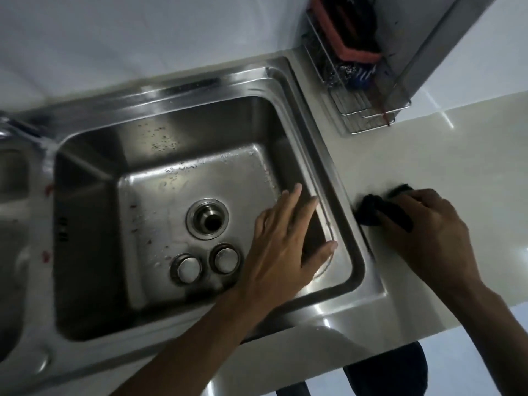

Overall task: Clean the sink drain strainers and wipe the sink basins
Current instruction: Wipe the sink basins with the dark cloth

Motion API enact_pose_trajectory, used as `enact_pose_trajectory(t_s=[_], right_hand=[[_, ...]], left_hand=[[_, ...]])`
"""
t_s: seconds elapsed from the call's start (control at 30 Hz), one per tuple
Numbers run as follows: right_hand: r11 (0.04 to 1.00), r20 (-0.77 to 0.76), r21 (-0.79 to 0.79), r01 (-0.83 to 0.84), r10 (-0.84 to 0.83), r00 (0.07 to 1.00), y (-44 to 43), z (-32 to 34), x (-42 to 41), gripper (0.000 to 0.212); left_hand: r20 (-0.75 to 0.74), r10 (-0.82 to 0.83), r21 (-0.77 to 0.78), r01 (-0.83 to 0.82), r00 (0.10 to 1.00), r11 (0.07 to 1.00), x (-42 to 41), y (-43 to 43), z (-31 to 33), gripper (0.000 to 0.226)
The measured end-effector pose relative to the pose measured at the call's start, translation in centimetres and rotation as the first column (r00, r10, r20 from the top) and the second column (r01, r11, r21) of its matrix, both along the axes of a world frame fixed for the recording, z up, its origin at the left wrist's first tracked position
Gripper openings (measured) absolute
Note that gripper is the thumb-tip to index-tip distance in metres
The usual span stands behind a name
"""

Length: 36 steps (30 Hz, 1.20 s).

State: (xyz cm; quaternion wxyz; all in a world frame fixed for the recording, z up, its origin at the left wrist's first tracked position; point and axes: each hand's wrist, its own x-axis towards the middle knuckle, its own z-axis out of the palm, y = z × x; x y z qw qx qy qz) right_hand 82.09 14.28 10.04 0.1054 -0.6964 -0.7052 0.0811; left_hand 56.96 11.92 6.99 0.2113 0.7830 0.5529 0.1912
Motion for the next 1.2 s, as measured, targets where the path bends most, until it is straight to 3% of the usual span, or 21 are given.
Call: enact_pose_trajectory(t_s=[0.13, 0.23, 0.43, 0.53, 0.67, 0.87, 1.03, 1.2], right_hand=[[0.987, -0.238, 0.031, -0.160, 0.163, 0.958, -0.3, 2.4, -6.3, 0.027], [0.959, -0.412, -0.045, -0.281, 0.239, 0.879, -0.2, 3.7, -13.9, 0.028], [0.785, -0.670, -0.229, -0.576, 0.303, 0.678, -1.8, 2.0, -29.6, 0.023], [0.642, -0.663, -0.391, -0.660, 0.301, 0.685, -3.3, -1.0, -35.2, 0.025], [0.431, -0.652, -0.525, -0.734, 0.350, 0.672, -5.9, -3.9, -40.5, 0.031], [0.373, -0.494, -0.592, -0.714, 0.533, 0.687, -6.7, -6.6, -43.3, 0.032], [0.283, -0.353, -0.707, -0.648, 0.652, 0.671, -4.8, -10.8, -45.7, 0.034], [0.394, -0.234, -0.631, -0.669, 0.725, 0.648, -1.4, -14.5, -48.1, 0.039]], left_hand=[[-0.047, 0.074, 0.033, -0.073, 0.996, 0.997, -8.5, -3.4, -0.4, 0.067], [-0.163, 0.207, 0.020, -0.206, 0.965, 0.978, -17.5, -6.2, -0.1, 0.065], [-0.229, 0.674, 0.081, -0.676, 0.703, 0.733, -31.2, -11.3, 1.8, 0.073], [-0.217, 0.759, 0.022, -0.774, 0.614, 0.633, -33.4, -12.5, 1.7, 0.081], [-0.238, 0.778, -0.117, -0.813, 0.581, 0.571, -33.3, -13.5, 0.3, 0.086], [-0.203, 0.758, -0.167, -0.785, 0.619, 0.597, -33.7, -12.3, -1.2, 0.088], [-0.161, 0.797, -0.179, -0.811, 0.582, 0.557, -34.0, -11.7, -2.0, 0.079], [-0.213, 0.736, -0.170, -0.766, 0.642, 0.620, -34.2, -10.8, -2.3, 0.089]])
